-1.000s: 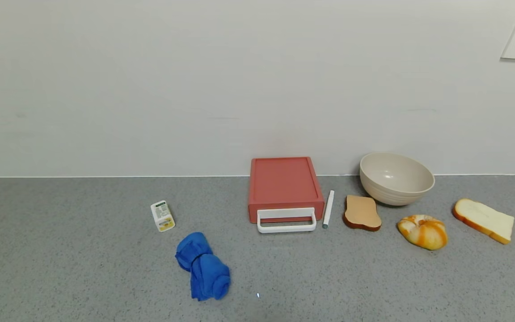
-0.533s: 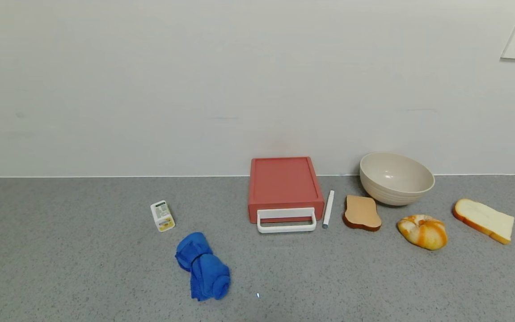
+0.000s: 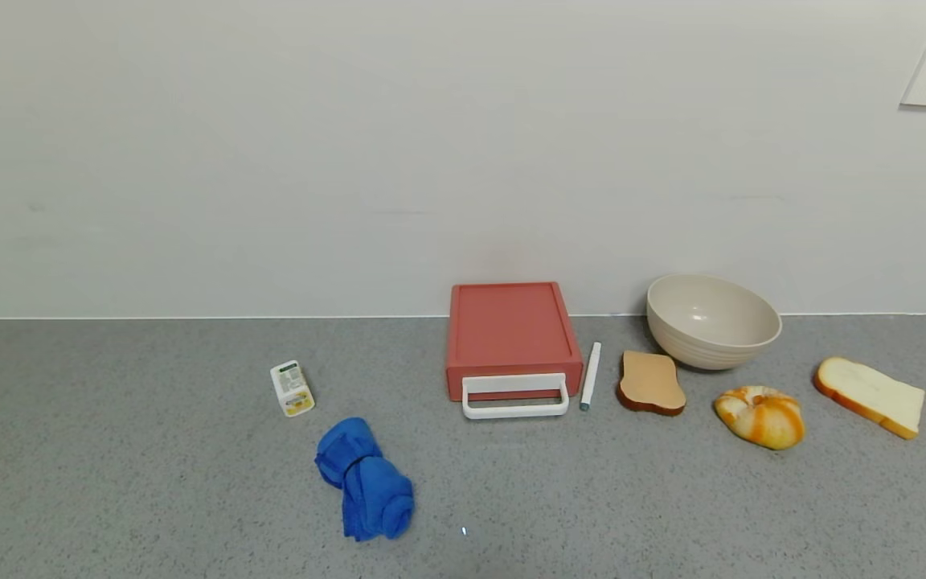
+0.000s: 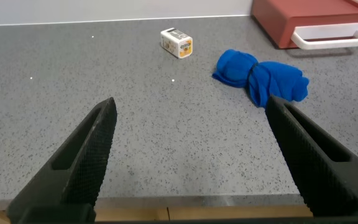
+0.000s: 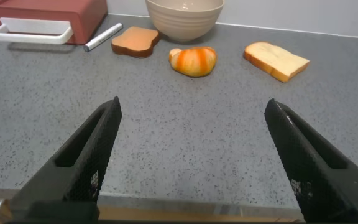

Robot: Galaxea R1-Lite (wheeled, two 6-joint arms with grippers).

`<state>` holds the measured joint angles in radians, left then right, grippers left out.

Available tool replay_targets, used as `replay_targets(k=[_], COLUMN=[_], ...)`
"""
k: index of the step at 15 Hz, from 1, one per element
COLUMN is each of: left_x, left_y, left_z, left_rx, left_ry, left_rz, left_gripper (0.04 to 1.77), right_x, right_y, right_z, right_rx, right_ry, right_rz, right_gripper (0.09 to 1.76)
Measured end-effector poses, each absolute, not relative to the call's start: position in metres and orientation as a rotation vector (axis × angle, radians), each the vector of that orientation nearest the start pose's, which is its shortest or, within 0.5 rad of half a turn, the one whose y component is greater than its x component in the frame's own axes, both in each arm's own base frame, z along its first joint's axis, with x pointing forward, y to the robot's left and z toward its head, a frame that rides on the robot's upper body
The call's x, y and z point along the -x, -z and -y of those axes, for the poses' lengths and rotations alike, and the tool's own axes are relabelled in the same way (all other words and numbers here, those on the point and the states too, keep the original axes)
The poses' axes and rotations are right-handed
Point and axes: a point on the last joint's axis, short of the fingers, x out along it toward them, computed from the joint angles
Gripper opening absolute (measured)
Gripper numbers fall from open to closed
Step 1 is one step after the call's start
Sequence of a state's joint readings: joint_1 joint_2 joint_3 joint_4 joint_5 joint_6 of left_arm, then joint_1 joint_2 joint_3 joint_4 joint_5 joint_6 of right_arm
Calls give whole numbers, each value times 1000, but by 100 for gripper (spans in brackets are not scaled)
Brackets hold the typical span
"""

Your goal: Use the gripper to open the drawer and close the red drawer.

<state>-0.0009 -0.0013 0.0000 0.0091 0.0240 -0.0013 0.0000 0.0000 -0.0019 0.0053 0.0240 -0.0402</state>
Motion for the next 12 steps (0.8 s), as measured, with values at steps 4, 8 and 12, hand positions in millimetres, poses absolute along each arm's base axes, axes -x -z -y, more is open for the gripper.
replay_targets(k=[4, 8, 12], left_x=[23, 23, 23], left_y=[-75, -75, -75], left_z=[-1, -1, -1], left_rx=[0, 1, 3], left_ry=[-23, -23, -24], left_rz=[-8, -6, -6], left_gripper=[172, 172, 172], right_x=[23, 23, 23], right_y=[-75, -75, -75], right_z=[-1, -1, -1], right_rx=[33, 31, 30], right_ry=[-23, -23, -23], right_rz=[-3, -2, -3], right_gripper=[170, 170, 170])
